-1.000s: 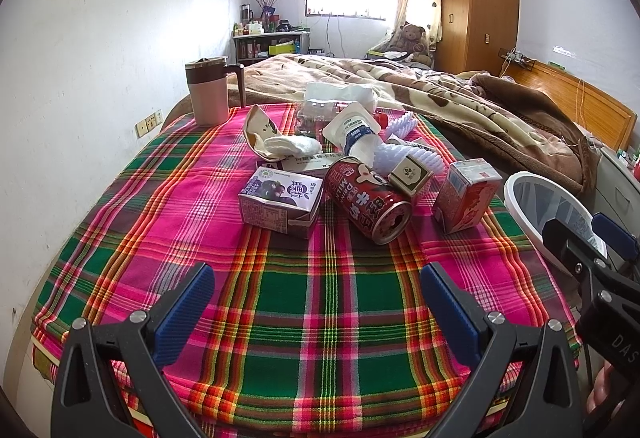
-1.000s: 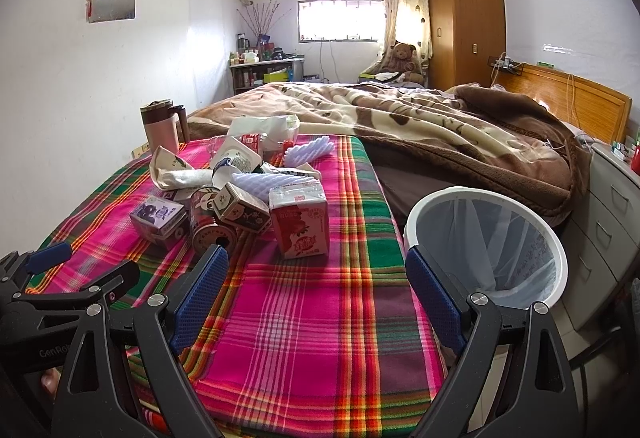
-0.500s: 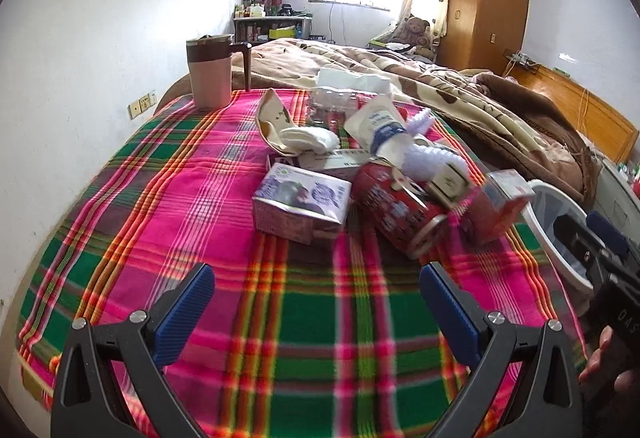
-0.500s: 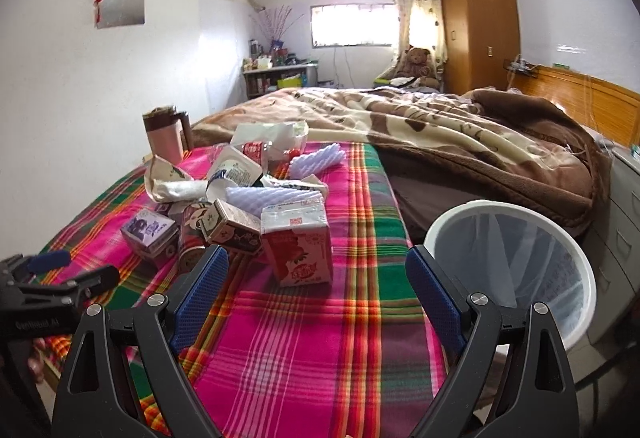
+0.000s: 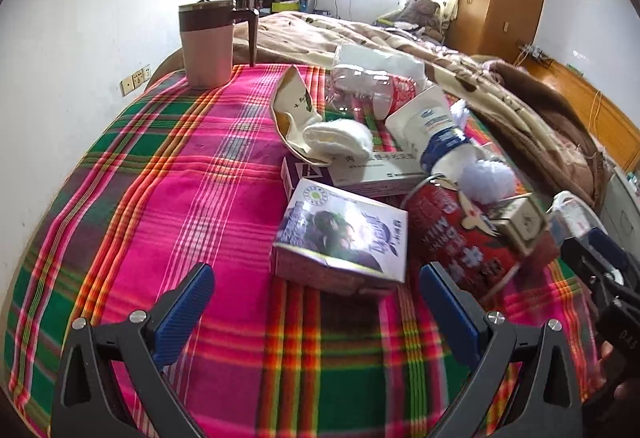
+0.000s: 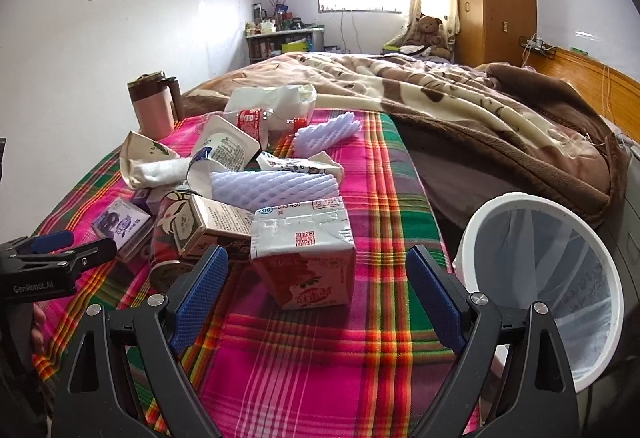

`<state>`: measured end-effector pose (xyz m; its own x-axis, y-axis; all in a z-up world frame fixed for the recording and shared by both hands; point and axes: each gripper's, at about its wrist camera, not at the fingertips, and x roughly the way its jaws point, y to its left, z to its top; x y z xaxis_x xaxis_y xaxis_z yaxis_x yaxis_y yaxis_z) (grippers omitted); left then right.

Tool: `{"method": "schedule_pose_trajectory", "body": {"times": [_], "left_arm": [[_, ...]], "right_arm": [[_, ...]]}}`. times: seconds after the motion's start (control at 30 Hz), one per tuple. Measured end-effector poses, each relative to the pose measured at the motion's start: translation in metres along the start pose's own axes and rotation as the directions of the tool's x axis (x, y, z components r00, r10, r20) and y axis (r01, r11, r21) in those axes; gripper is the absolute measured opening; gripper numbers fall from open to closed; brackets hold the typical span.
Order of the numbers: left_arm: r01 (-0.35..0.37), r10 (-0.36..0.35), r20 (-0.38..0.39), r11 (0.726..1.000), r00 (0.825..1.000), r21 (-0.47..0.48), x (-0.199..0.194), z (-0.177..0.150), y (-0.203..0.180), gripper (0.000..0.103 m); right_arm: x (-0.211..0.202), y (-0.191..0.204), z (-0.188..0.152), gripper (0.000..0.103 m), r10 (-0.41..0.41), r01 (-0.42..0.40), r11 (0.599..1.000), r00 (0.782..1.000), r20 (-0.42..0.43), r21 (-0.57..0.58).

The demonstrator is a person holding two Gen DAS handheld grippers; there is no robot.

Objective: Collect trash
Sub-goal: 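Grasp the purple grape-drink box with the left tool while the right tool grasps the white-red milk carton, then carry both boxes over the white wastebasket and open both tools to drop them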

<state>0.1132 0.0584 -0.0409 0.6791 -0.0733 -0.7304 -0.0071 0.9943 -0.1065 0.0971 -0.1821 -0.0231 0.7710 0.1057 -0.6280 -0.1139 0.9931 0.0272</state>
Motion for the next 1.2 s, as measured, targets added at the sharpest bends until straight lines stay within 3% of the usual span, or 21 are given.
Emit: {"method": "schedule_pose_trajectory", "body": {"times": [0.47, 0.73, 0.8, 1.2], "left_arm": [[0.019, -0.018, -0.061, 1.000, 0.998, 0.023, 0.027, 0.013, 0.003, 0.103], [0.058, -0.060, -0.063, 0.998, 0.996, -0.023, 0.028, 0.017, 0.010, 0.081], [0.058, -0.059, -0.057, 0.998, 0.997, -0.023, 0.027, 0.017, 0.009, 0.081], [0.064, -0.064, 0.007, 0.997, 0.998, -0.031, 0.004, 0.013, 0.006, 0.081]], "right_arm": [[0.019, 0.001, 0.005, 0.092, -0.002, 0.003, 1.000, 0.998, -0.071, 0.014], [0.019, -0.002, 0.005, 0.068, 0.004, -0.001, 0.999, 0.997, -0.080, 0.034], [0.018, -0.001, 0.006, 0.056, 0.001, 0.002, 0.999, 0.997, -0.074, 0.035], [0.006, -0.002, 0.009, 0.055, 0.013, -0.012, 0.999, 1.000, -0.023, 0.049]]}}
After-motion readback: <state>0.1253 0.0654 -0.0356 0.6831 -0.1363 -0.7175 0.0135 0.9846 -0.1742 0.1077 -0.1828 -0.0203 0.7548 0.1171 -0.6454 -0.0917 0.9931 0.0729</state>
